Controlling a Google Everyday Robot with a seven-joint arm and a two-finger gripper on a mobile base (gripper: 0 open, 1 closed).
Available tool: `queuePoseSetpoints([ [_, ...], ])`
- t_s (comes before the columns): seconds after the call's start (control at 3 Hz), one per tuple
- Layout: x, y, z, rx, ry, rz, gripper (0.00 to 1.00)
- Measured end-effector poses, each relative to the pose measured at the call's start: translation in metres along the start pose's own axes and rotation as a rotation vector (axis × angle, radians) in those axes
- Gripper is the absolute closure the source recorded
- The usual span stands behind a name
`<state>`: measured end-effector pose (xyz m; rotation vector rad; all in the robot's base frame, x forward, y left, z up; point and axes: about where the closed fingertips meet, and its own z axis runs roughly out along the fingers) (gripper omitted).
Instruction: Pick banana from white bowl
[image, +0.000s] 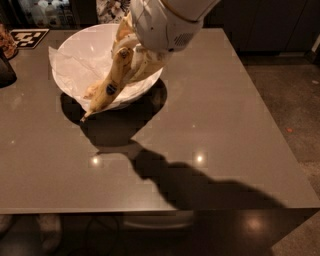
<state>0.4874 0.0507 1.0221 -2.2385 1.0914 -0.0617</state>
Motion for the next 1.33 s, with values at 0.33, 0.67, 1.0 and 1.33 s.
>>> queuePoseSetpoints([
  [0.33, -0.008, 0.014, -0.006, 0.031, -0.013, -0.02, 1.0],
  [0.67, -0.015, 0.033, -0.01, 0.063, -0.026, -0.02, 1.0],
  [1.0, -0.022, 0.06, -0.018, 0.12, -0.036, -0.012, 1.0],
  [1.33, -0.023, 0.061, -0.018, 0.121, -0.037, -0.012, 1.0],
])
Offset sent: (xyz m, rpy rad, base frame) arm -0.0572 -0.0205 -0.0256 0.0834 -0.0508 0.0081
